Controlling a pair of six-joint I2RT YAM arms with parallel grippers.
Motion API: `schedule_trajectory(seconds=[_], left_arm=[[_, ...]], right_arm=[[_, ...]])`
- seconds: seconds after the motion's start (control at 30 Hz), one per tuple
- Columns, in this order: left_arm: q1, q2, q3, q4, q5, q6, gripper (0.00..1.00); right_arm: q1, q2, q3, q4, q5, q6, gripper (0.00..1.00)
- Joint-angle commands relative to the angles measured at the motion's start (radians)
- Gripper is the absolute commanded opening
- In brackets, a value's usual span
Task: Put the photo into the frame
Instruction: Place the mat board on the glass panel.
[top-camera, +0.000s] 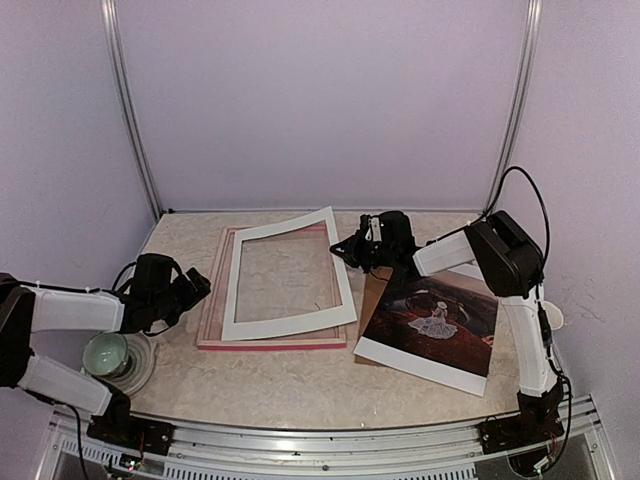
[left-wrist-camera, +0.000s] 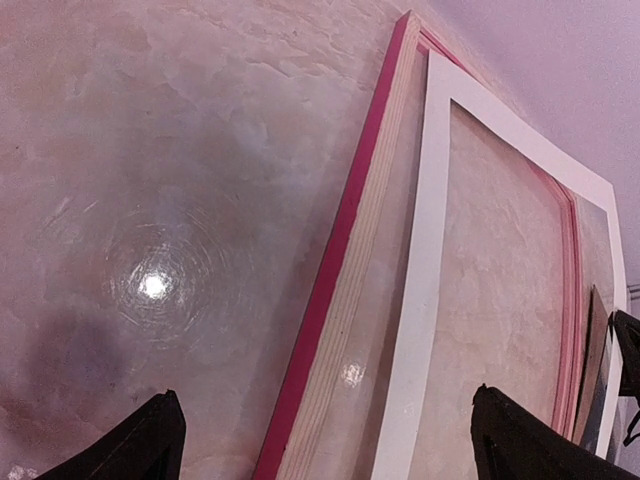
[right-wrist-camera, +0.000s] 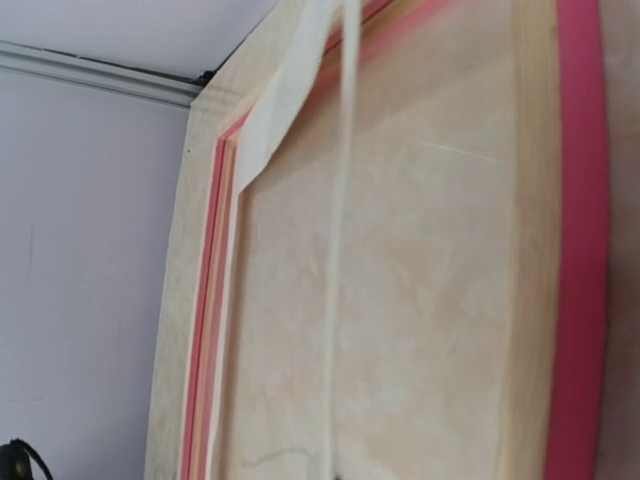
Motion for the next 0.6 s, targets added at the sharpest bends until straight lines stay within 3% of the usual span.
schedule_trajectory(seconds=[0.0,0.57], left_arm=[[0.01,0.004,-0.012,0.022,0.009,-0.01,0.99],[0.009,0.036,-0.034,0.069,0.056,-0.022,0.99]], right_arm=[[0.029,0.045,0.055,-0.015,0.019,-0.014,0.06],[0.077,0.057,0.056,-0.024,0.083,-0.02,0.06]])
